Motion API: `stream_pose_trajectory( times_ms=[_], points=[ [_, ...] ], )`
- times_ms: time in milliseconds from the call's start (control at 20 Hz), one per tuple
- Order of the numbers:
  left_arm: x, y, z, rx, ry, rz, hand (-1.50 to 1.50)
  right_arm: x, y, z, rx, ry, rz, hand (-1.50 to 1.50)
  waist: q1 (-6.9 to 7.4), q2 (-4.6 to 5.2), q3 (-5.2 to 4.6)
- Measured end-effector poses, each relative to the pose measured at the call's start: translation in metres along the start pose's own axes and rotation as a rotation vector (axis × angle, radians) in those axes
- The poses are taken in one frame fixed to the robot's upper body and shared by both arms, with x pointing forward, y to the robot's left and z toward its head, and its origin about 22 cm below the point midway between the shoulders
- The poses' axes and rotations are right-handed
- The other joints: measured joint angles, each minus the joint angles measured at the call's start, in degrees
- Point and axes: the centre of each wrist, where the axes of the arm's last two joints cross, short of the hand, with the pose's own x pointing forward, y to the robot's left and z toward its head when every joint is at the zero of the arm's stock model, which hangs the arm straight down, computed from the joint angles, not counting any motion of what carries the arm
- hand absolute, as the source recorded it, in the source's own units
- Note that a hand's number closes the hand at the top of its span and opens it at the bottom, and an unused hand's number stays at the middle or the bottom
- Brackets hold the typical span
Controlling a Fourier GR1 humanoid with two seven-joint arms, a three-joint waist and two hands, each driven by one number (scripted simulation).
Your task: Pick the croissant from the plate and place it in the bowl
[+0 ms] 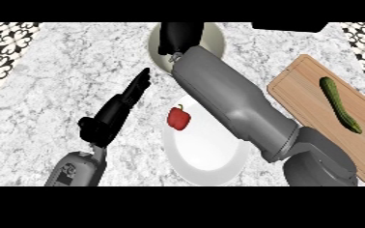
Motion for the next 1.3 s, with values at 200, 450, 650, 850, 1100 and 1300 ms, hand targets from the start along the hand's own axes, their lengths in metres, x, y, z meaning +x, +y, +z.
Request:
stream_pose_trajectory(
  times_ms=[200, 450, 650, 850, 1100, 1300],
  points=[
    [-0.001, -0.004, 0.000, 0.003, 0.004, 0.001, 0.00, -0.019, 0.014, -0.011, 0.134, 0.094, -0.007, 1.50, -0.20, 0.25, 0.04],
    [0.000, 0.001, 0.002, 0.000, -0.001, -0.004, 0.00, -0.042, 0.027, -0.019, 0.331, 0.174, -0.115, -1.50, -0.21, 0.49, 0.10],
    [0.001, -0.003, 0.002, 0.002, -0.004, -0.003, 0.00, -0.054, 0.036, -0.022, 0.358, 0.131, -0.204, -1.50, -0.10, 0.52, 0.12],
    [0.001, 0.000, 0.008, 0.005, -0.003, 0.001, 0.00, -0.063, 0.040, -0.026, 0.297, 0.124, -0.283, -1.50, -0.07, 0.39, 0.11],
    [-0.001, 0.001, 0.011, 0.013, 0.002, 0.001, 0.00, -0.065, 0.028, -0.039, 0.156, 0.182, -0.430, -1.50, -1.04, 0.08, 0.12],
    [-0.002, 0.004, 0.012, 0.040, 0.007, 0.004, 0.00, -0.074, 0.027, -0.044, 0.076, 0.262, -0.546, -1.50, -2.04, -0.24, 0.13]
  ],
)
